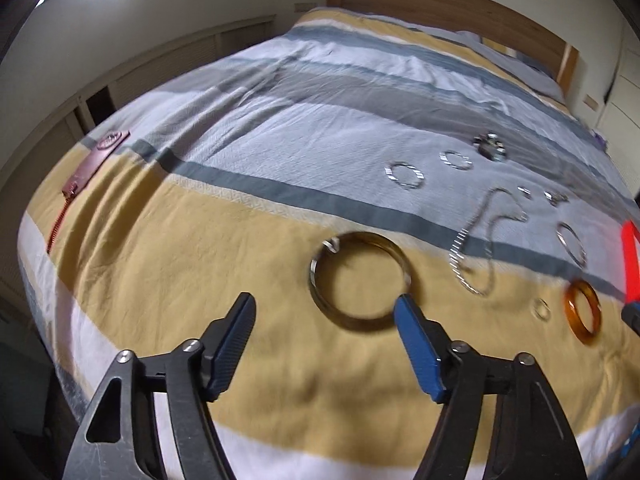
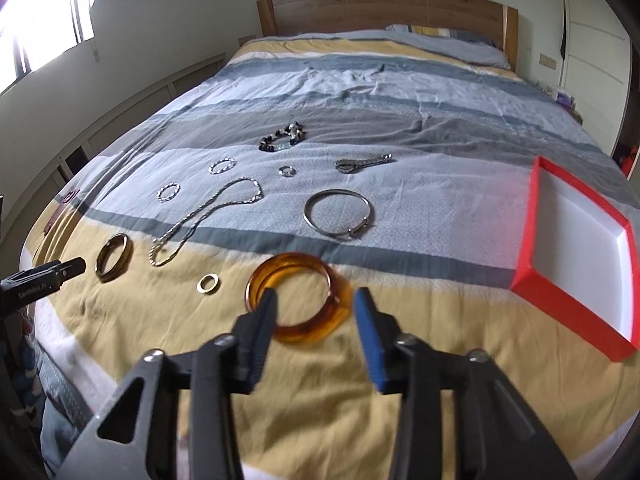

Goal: Organize jewelry
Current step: 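Grasp the dark brown bangle with the left tool while the right tool grasps the amber bangle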

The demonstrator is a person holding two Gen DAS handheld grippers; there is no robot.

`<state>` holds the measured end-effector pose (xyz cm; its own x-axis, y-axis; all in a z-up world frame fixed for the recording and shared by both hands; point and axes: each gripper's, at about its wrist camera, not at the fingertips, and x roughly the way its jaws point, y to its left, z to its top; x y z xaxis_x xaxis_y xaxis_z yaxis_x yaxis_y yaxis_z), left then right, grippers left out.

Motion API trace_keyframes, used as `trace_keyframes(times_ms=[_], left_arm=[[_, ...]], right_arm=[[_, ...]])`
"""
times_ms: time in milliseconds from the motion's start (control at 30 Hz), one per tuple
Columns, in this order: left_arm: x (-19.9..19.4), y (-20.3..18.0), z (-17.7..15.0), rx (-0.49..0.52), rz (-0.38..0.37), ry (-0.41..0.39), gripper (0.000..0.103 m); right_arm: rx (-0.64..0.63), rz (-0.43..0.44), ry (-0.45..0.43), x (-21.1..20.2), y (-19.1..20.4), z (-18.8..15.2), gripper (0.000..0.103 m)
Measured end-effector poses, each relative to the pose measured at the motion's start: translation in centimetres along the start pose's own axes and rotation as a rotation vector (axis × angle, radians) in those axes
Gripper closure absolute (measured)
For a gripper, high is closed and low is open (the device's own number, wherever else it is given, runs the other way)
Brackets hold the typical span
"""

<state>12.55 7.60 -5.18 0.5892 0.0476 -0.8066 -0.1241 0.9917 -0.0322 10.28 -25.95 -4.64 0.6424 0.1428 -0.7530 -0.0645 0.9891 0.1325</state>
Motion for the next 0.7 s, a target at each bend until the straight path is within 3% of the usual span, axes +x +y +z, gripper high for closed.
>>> trace_keyframes(times_ms=[300, 433, 533, 600, 700], left_arm=[[5.6, 0.9, 1.3, -0.037, 0.000, 0.091, 0.045], [6.4, 0.5, 1.3, -0.024, 0.011, 0.090, 0.047], [6.8, 0.0, 1.4, -0.016, 0.004, 0.087, 0.062], [6.9, -0.4, 1.5, -0.010, -0.008, 0.084, 0.091], [6.8, -0.8, 1.7, -0.030, -0.020, 0.083, 0.093]], right_arm=[[0.004, -0.019, 0.102, 5.5, -1.1, 1.0, 0.074], [-0.007, -0.013, 0.144, 7.3, -1.1, 0.3, 0.077], [-0.023, -0.011, 0.146, 8.1, -1.0, -0.1, 0.084], [-0.035, -0.004, 0.146, 8.4, -0.8, -0.1, 0.091], [-0.055, 0.007, 0.142, 8.3, -0.7, 0.2, 0.092]])
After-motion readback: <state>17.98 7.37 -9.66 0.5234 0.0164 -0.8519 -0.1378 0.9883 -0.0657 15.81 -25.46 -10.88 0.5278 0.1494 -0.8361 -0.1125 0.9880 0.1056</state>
